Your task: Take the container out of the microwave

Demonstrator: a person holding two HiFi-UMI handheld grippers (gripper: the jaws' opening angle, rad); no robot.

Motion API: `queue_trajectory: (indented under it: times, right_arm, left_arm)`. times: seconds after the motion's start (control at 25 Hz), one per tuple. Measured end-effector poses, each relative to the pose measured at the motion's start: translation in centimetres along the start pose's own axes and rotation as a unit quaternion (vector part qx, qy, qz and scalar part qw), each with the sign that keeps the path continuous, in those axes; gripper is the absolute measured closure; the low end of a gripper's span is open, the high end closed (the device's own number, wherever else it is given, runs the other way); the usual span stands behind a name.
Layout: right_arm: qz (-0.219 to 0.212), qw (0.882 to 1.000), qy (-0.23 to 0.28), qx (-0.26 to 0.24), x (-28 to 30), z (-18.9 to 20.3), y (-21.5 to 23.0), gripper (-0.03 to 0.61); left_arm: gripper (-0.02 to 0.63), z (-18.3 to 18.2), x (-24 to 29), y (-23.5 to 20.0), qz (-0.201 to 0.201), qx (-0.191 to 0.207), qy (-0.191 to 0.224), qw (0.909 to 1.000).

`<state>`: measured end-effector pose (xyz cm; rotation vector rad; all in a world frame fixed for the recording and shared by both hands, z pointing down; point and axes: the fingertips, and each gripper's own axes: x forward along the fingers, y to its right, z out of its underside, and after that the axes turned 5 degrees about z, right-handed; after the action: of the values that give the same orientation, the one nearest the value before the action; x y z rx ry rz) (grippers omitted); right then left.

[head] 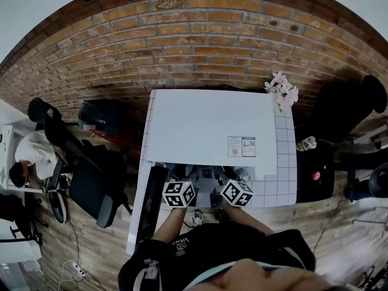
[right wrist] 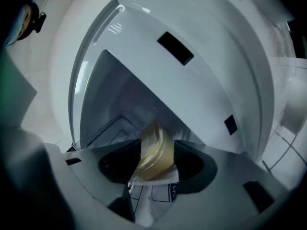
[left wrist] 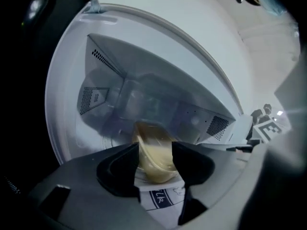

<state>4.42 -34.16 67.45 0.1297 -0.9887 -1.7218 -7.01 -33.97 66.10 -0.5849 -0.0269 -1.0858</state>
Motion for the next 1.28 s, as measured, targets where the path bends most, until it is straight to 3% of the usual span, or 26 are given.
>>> queue_trajectory:
  times: [0.24,0.56,1.28]
  right_arm:
    - [0.010,1.000,-0.001,0.019,1.1,0.2,0.2,0.377]
    - [0.029,0.999,0.003,0.036,2.1,0.6,0.9,0.377]
    - [0.014,1.000,-0.016,0.010,2.4,0.7,-0.2,0.405]
  left_arm:
    - [0.391,0.5,1.2,-0.8,0.005,-0.034,-0.011,0.9993]
    - [0.391,1.0,2.1,-1.2,0.013,-0.049,-0.025,0.9984]
    - [0.423,0.8,2.2,-0.7,0.036,-0.073,-0.020,0.9965]
